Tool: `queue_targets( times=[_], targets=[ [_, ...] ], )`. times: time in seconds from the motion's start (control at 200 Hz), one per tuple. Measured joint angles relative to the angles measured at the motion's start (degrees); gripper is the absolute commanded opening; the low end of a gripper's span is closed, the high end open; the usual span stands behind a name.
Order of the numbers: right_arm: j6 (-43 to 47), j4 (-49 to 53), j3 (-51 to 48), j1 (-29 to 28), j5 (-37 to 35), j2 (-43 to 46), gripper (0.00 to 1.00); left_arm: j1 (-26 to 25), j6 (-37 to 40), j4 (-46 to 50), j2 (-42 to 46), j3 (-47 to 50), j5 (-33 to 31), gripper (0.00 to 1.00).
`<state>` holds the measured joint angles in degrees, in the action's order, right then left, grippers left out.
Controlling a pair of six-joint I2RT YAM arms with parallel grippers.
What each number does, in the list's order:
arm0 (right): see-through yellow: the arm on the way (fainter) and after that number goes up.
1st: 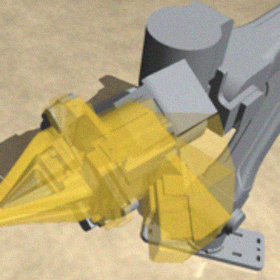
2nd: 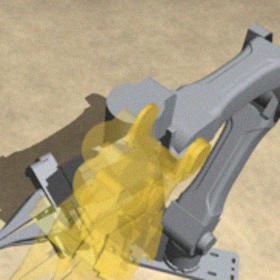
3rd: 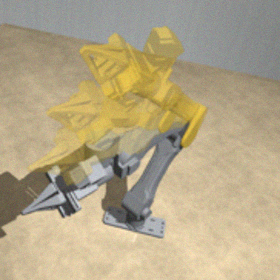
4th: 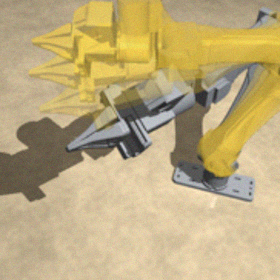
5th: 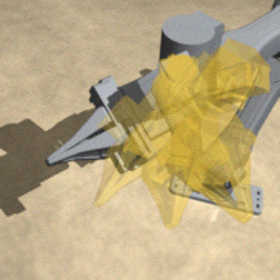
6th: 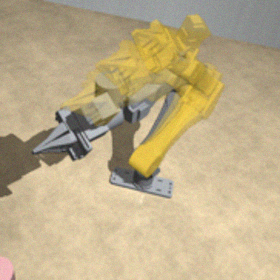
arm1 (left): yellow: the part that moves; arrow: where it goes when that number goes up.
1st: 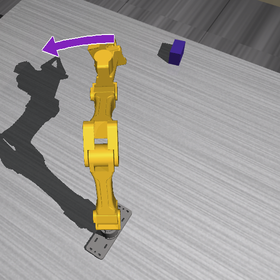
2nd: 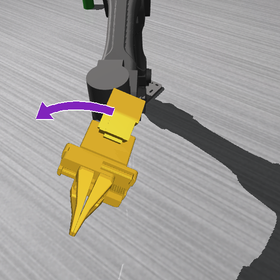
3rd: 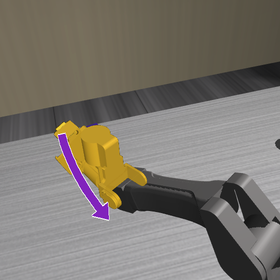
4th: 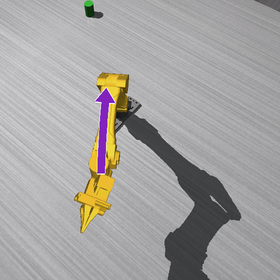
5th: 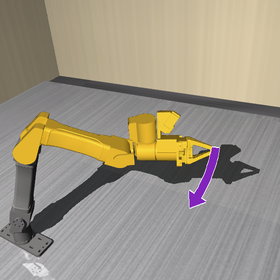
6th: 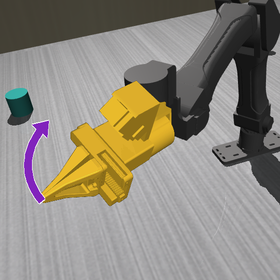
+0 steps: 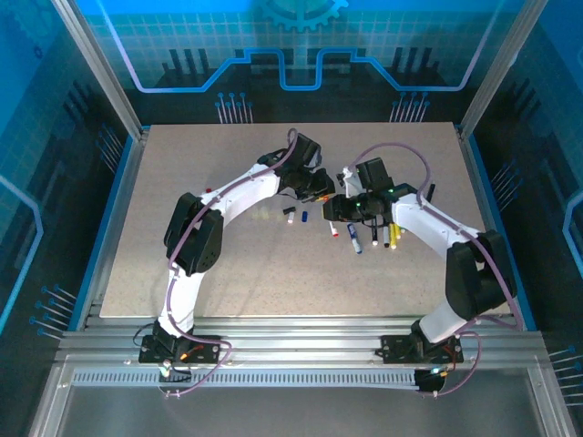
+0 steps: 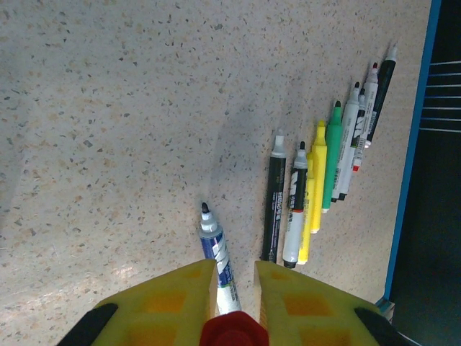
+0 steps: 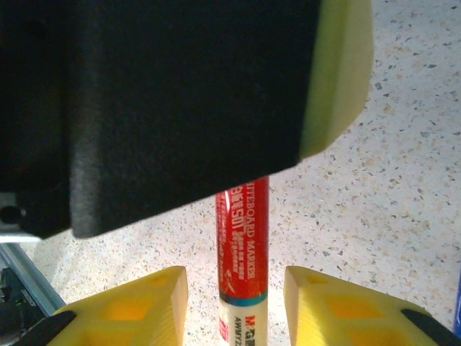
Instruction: Open the pen caps
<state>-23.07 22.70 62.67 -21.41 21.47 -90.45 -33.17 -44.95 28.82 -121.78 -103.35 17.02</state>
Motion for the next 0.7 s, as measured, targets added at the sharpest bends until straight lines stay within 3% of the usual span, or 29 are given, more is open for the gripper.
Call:
queue_targets(
  times=[0.07,0.15,0.245,0.7],
  targets=[
    [-0.02,-0.37,0.00,-0.42,0.00,-0.79,0.39,0.00,0.00,0.00,0.00,0.00,0.00,0.00],
    [-0.26,-0.63,0.00,-0.85,0.02,-1.86,0.30,0.00,0.00,0.00,0.00,0.00,0.00,0.00],
    [-0.59,-1.03,0.00,-1.20,-0.09,-2.82,0.00,0.00,0.07,0.09,0.00,0.00,-0.07,0.00],
    [-1.77,-1.38,0.00,-1.60,-0.61,-2.95,0.00,0.07,0.46,0.39,0.00,0.02,-0.22,0.00]
  ],
)
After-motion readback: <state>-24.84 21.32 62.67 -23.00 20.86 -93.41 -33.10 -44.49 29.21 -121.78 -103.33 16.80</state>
